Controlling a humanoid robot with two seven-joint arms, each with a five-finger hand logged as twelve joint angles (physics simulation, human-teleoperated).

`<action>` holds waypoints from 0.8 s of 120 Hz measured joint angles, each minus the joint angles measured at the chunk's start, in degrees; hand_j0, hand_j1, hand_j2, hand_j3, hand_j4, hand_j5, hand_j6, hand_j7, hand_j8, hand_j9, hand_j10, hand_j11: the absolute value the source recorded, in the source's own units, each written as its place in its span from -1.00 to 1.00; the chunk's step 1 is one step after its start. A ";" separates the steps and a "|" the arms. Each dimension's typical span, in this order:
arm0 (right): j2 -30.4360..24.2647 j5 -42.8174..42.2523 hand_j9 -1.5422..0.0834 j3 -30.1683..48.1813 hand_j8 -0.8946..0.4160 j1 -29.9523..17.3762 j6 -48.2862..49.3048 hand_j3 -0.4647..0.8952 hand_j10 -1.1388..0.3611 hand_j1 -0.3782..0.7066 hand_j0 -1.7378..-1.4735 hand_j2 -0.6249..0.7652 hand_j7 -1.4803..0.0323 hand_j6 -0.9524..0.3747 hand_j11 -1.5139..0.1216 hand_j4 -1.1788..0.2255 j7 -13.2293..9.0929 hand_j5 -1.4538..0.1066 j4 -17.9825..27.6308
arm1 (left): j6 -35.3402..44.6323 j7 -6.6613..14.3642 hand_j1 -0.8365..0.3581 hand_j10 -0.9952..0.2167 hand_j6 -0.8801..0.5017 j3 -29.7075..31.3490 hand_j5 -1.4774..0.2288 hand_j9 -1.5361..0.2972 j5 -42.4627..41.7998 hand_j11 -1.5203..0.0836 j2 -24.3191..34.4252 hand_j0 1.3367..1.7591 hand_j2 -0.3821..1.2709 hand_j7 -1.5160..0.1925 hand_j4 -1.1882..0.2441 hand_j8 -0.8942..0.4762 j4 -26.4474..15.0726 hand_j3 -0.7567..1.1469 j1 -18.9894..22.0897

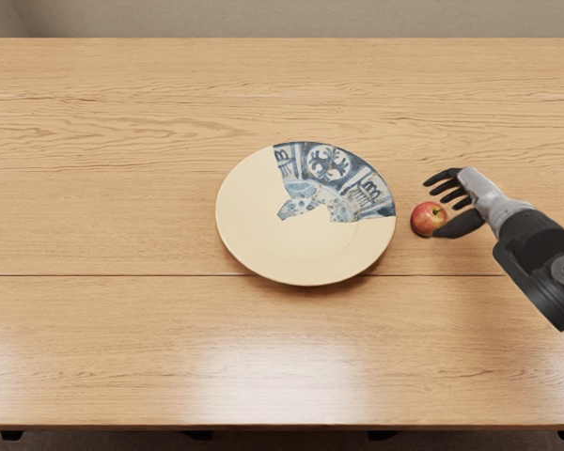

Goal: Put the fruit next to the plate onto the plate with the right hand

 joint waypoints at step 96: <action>9.71 -0.56 0.20 -1.21 -0.32 -1.62 0.04 -0.32 0.18 0.02 -0.39 -0.21 0.20 -0.23 -0.13 0.04 0.23 0.14 -12.73 | 0.00 0.00 0.50 0.25 -0.07 0.01 0.37 0.34 -0.01 0.51 0.00 0.52 -0.48 0.41 0.32 -0.04 0.00 -0.21 0.00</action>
